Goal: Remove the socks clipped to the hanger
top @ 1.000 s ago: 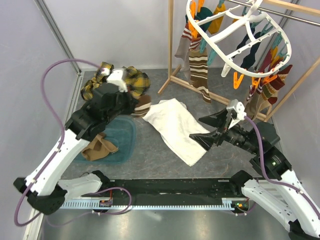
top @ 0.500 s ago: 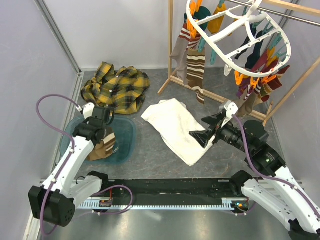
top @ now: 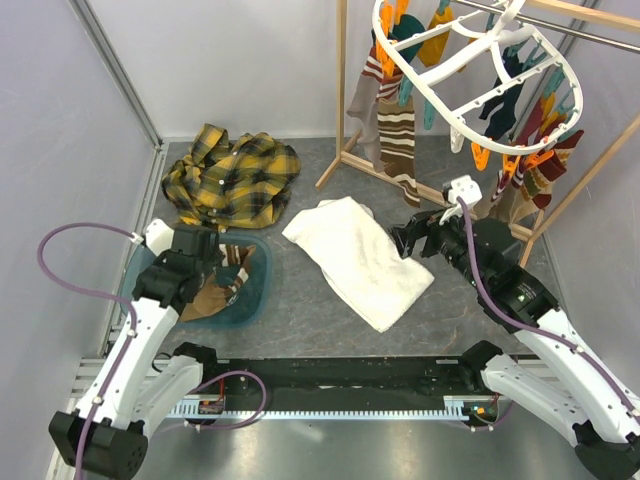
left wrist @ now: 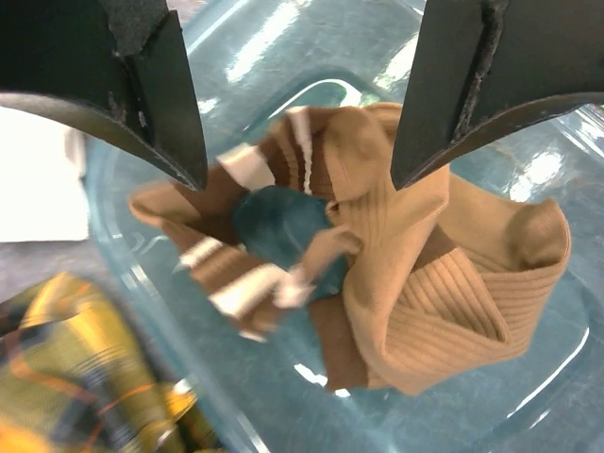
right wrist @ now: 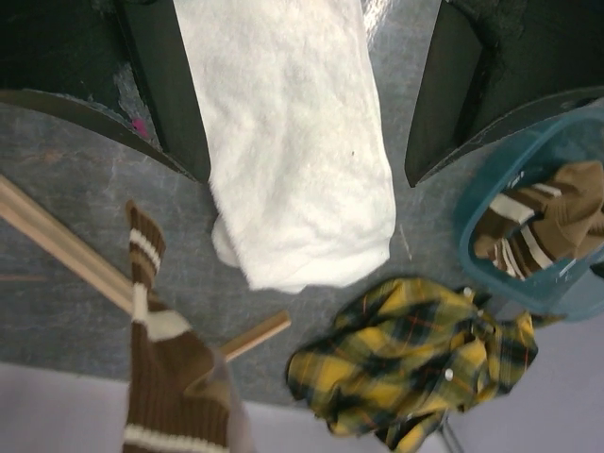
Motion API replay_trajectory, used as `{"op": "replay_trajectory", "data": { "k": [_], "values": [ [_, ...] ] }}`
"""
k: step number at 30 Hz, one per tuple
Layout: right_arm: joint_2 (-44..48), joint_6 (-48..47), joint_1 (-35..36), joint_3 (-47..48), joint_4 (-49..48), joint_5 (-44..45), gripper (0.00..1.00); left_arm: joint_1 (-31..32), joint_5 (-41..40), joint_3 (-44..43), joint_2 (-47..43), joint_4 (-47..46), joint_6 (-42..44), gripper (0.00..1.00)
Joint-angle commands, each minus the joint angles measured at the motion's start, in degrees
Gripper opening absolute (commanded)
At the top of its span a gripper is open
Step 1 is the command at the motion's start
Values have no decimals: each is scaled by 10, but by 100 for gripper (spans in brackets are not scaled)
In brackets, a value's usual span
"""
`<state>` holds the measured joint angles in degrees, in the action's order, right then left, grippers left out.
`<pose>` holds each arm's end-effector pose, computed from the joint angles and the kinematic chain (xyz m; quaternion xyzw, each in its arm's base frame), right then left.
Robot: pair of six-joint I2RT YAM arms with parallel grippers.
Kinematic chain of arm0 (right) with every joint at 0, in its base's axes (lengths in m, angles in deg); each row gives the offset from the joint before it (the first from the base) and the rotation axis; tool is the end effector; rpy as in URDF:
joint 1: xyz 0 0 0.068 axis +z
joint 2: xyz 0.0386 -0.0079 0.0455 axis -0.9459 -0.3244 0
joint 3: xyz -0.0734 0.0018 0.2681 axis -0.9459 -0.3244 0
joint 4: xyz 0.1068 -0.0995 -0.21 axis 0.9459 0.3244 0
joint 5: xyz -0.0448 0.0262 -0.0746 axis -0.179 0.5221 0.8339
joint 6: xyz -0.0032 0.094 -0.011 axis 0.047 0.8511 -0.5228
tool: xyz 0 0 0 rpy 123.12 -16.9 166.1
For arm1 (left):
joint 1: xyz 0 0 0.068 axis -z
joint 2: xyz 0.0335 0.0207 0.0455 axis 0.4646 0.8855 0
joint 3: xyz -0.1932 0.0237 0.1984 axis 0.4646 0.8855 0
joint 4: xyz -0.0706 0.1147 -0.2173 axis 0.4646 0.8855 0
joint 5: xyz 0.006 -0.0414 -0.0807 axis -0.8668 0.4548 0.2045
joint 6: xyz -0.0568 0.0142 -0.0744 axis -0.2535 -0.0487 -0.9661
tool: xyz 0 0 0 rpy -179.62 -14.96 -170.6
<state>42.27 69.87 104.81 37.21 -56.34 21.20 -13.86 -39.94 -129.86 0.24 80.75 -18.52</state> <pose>0.1746 0.1121 0.3535 -0.1329 0.7582 0.2314 0.5949 0.1746 0.0020 0.2443 -0.3981 0.8275 0.0347 0.3945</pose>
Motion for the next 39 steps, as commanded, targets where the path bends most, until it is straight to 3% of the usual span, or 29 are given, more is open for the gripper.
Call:
{"op": "replay_trajectory", "data": {
  "k": [1, 3, 4, 6, 10, 13, 20, 32, 35, 36, 39],
  "values": [
    [-13, 7, 1, 35, -68, 69, 92, -4, -7, -31, -29, -51, 1, 89],
    [-30, 7, 1, 35, -86, 83, 91, -4, 54, -26, -31, -136, 116, 91],
    [-49, -2, 1, 35, -90, 90, 91, -4, 142, -26, -31, -158, 152, 91],
    [-70, -17, 1, 42, -95, 126, 90, -4, 227, -28, -28, -196, 221, 91],
    [-122, -55, 1, 55, -141, 153, 90, -3, 391, -12, -42, -240, 279, 91],
    [-163, -92, 0, 61, -193, 162, 90, -3, 448, 17, -53, -274, 302, 91],
    [-267, -169, 1, 114, -239, 233, 95, 22, 526, 68, -82, -316, 311, 89],
    [-360, -199, 0, 113, -296, 239, 92, 43, 519, 69, -101, -315, 311, 88],
    [-370, -189, -1, 110, -295, 211, 76, 44, 519, 67, -97, -317, 310, 88],
    [-371, -186, -1, 106, -295, 204, 57, 43, 521, 67, -96, -318, 311, 88],
    [-359, -182, -2, 87, -308, 203, 24, 43, 525, 69, -96, -317, 312, 88]
  ]
}}
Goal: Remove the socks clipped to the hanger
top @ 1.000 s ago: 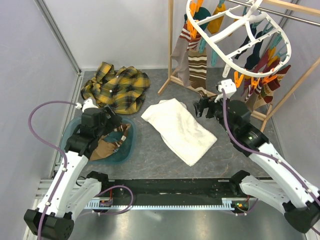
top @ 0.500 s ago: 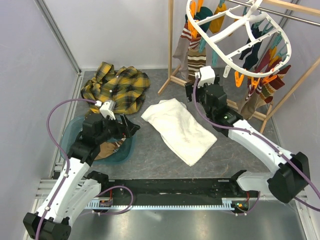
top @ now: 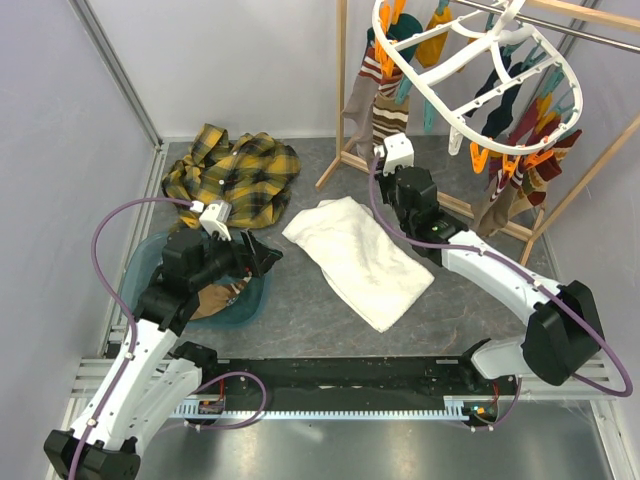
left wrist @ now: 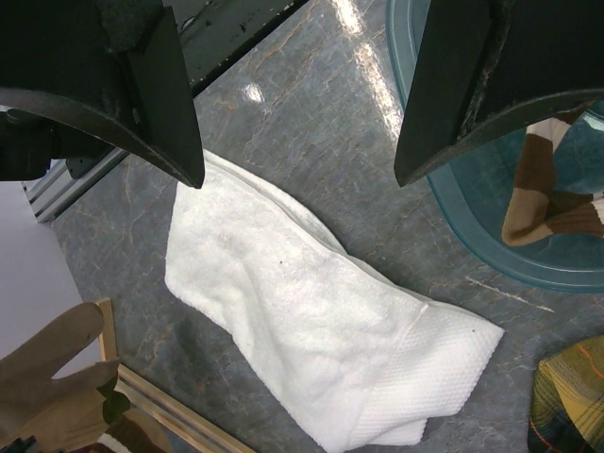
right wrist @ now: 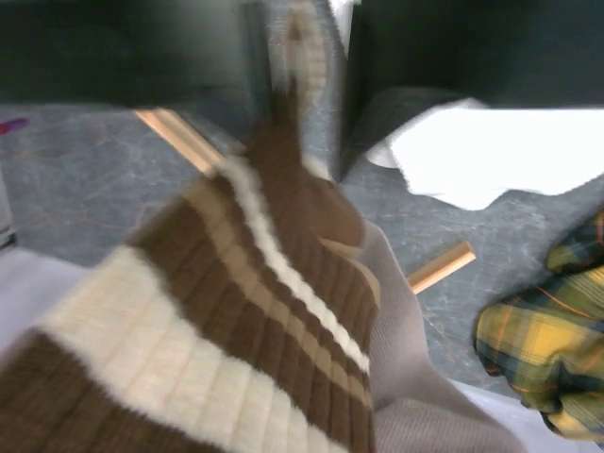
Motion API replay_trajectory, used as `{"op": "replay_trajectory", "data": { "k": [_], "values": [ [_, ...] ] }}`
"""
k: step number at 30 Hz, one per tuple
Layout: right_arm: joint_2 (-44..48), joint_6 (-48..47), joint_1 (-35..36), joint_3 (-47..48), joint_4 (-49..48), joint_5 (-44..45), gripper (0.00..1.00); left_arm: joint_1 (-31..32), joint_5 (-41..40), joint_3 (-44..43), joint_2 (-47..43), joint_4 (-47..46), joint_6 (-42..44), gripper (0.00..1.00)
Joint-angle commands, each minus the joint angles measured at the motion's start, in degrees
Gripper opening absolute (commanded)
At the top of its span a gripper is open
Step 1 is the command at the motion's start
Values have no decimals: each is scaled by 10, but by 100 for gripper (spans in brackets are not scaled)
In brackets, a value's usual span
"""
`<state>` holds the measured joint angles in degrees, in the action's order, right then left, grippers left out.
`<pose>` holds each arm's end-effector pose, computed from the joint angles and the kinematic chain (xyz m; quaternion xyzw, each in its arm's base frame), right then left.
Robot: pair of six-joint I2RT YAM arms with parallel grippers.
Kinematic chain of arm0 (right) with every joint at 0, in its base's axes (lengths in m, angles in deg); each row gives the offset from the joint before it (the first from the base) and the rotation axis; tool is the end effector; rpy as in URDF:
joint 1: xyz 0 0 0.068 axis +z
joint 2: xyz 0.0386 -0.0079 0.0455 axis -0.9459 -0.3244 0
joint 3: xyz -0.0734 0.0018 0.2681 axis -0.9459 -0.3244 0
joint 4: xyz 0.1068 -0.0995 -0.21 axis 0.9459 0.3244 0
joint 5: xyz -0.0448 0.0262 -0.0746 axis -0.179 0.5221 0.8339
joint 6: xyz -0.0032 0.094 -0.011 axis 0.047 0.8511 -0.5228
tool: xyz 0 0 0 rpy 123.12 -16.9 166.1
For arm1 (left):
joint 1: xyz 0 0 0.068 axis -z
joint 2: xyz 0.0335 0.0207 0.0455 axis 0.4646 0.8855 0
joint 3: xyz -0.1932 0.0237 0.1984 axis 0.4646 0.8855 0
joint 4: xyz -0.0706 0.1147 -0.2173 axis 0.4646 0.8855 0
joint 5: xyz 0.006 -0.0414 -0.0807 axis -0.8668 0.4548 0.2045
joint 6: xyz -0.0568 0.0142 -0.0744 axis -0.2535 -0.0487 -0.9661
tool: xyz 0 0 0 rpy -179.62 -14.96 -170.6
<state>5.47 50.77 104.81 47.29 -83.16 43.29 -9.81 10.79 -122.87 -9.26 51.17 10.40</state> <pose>0.3220 0.1722 0.3255 -0.1361 0.7516 -0.0168 0.6452 0.1733 -0.0867 0.2850 0.0427 0.8157 -0.3408 0.4655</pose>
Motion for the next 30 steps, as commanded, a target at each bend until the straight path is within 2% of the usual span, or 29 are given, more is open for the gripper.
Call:
{"op": "replay_trajectory", "data": {
  "k": [1, 2, 3, 9, 13, 16, 19, 20, 23, 26, 30],
  "values": [
    [12, 9, -1, -15, -36, -23, 18, 3, 18, 0, -1, -20, 23, 88],
    [18, 6, -1, -15, -32, -28, 12, 2, 21, 0, -3, -20, 23, 88],
    [23, 6, -1, -15, -26, -49, 0, 2, 20, 1, -3, -19, 25, 88],
    [75, 48, -1, -13, 35, -104, 0, 7, 13, -12, -2, -18, 29, 86],
    [131, 91, -2, -34, 46, -192, 0, 19, 12, -30, 8, -24, 22, 86],
    [184, 123, -1, -41, 62, -232, 0, 50, 10, -61, 35, -24, 24, 86],
    [224, 143, 0, -49, 82, -238, 0, 119, -40, -96, 66, -24, 26, 86],
    [234, 151, -1, -51, 83, -241, 0, 160, -75, -116, 78, -26, 27, 86],
    [263, 172, -1, -57, 86, -270, 0, 217, -106, -157, 126, -39, 24, 86],
    [292, 190, -2, -50, 91, -279, 0, 247, -115, -202, 179, -55, 20, 86],
    [332, 180, -1, -47, 144, -278, 0, 252, -122, -292, 254, -44, 38, 86]
  ]
}}
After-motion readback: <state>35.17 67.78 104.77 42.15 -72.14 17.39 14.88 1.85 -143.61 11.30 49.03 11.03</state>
